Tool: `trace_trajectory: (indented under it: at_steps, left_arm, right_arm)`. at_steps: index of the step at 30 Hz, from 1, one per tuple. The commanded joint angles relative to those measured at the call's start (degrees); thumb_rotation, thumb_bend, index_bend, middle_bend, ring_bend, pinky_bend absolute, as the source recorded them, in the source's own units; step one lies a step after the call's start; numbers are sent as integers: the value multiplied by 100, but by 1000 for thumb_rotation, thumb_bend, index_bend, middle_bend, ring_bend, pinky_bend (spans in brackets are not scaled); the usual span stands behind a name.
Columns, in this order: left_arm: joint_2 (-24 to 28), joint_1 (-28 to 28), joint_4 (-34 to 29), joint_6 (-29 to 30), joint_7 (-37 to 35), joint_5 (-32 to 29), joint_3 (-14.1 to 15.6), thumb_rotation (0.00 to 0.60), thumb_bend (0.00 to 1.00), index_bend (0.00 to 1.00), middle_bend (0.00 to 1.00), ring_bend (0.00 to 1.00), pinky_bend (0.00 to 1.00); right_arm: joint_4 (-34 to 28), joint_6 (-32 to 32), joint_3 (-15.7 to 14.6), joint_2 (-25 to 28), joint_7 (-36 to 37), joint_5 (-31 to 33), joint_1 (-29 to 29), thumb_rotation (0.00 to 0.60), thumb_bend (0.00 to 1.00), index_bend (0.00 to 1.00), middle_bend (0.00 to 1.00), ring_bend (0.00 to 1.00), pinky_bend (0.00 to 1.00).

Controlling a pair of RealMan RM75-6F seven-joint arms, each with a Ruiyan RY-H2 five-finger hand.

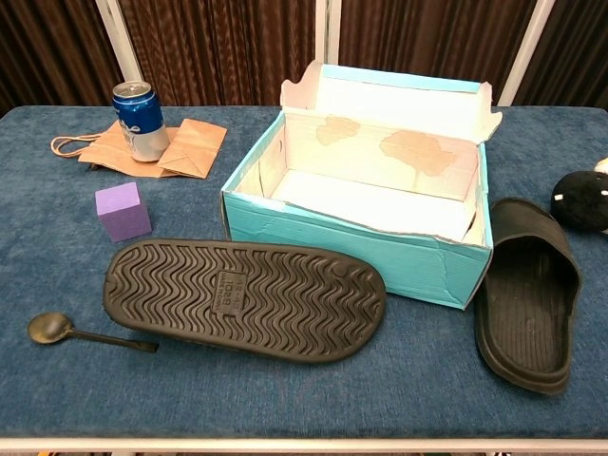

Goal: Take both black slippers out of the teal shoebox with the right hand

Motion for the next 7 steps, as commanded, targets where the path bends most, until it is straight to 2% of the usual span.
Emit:
trace_trajectory:
  at_steps: [1, 7]
  left_arm:
    - [-51, -18, 58, -11, -33, 10, -4, 600, 0, 163, 87, 13, 46]
    - [-137, -42, 153, 12, -93, 47, -16, 600, 0, 163, 87, 13, 46]
  right_arm:
    - [-334, 283, 3, 145, -73, 120, -368, 600, 159, 68, 95, 18, 138]
    - [-430, 714, -62, 175, 161, -199, -738, 600, 159, 28, 60, 0, 86]
